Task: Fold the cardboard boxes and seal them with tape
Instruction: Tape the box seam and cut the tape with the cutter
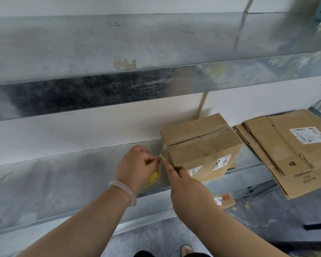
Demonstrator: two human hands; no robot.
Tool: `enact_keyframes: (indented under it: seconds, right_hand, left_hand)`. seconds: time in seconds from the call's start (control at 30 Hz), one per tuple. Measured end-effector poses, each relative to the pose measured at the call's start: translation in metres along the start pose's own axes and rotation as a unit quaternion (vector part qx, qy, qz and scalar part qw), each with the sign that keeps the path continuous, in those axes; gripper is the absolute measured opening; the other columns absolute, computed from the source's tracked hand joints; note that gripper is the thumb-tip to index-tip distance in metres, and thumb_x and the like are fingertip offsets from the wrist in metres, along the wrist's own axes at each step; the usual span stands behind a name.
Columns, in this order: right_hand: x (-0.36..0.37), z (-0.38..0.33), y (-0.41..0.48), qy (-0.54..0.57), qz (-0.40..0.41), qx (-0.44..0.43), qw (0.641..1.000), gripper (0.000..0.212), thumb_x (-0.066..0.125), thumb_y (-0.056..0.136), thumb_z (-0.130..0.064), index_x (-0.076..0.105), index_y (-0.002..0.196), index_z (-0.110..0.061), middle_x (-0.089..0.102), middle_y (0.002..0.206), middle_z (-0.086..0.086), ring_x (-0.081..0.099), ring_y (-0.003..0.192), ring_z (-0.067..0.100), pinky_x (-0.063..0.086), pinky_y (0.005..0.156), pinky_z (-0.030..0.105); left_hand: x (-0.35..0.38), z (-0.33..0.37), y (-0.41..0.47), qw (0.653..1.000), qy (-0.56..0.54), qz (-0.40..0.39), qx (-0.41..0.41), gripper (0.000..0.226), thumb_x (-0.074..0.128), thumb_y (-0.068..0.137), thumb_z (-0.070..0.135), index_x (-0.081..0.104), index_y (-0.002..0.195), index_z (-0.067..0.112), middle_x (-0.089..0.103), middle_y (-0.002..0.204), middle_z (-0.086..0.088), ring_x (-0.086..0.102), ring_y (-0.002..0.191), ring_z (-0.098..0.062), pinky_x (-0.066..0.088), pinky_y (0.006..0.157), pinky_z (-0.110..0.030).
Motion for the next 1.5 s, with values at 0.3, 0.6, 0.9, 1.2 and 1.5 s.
enact_keyframes:
  seconds: [0.3,0.6,0.9,1.2,1.5]
  right_hand:
    - [0.003,0.003,0.001,-0.005,0.009,-0.01,1.0,0.088,0.04,0.094,-0.004,-0.02,0.15,-0.034,0.039,0.135,0.002,0.058,0.085,0.022,0.043,0.065,0.029]
    - [0.008,0.027,0.006,0.036,0.053,0.023,0.998,0.079,0.039,0.096,-0.006,-0.006,0.154,-0.035,0.041,0.14,0.002,0.065,0.094,0.023,0.051,0.072,0.033]
    - [0.009,0.051,-0.02,0.161,0.262,-0.174,0.936,0.064,0.037,0.096,-0.016,0.017,0.152,-0.039,0.058,0.101,-0.008,0.053,0.062,0.009,0.05,0.053,0.028]
    - [-0.025,0.188,-0.009,0.317,0.348,0.195,0.86,0.04,0.037,0.101,-0.012,0.036,0.138,-0.03,0.052,0.118,0.004,0.053,0.085,0.013,0.041,0.061,0.026]
    - [-0.009,0.264,0.079,0.141,0.112,0.204,0.962,0.062,0.043,0.086,0.002,0.046,0.138,-0.031,0.053,0.106,0.002,0.053,0.076,0.013,0.039,0.055,0.024]
  left_hand:
    - [-0.001,0.002,-0.003,1.0,-0.014,0.011,-0.011,0.016,0.065,0.086,0.039,0.077,0.081,0.03,0.054,0.09,0.013,0.054,0.082,-0.005,0.042,0.068,-0.022]
    - [-0.002,-0.018,-0.014,0.998,-0.038,0.035,-0.04,0.016,0.068,0.084,0.034,0.077,0.079,0.022,0.054,0.086,0.013,0.054,0.077,-0.005,0.035,0.067,-0.017]
    - [0.0,-0.02,-0.008,0.999,-0.004,0.049,-0.011,0.016,0.066,0.086,0.039,0.075,0.086,0.026,0.052,0.094,0.013,0.055,0.083,-0.01,0.048,0.079,-0.03]
    - [0.011,-0.04,0.001,0.964,0.251,0.073,0.051,0.026,0.05,0.083,0.049,0.072,0.075,0.038,0.058,0.085,0.01,0.062,0.071,-0.018,0.032,0.072,-0.035]
    - [0.044,-0.048,-0.025,0.964,0.257,0.072,0.015,0.041,0.041,0.079,0.061,0.074,0.069,0.037,0.065,0.085,0.007,0.063,0.076,-0.026,0.032,0.076,-0.037]
Point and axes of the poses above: each hand's wrist, its own y-axis towards the middle knuckle, its own x-axis out of the palm, z = x × y, the point moved 1 cm from there along y, towards the middle knuckle
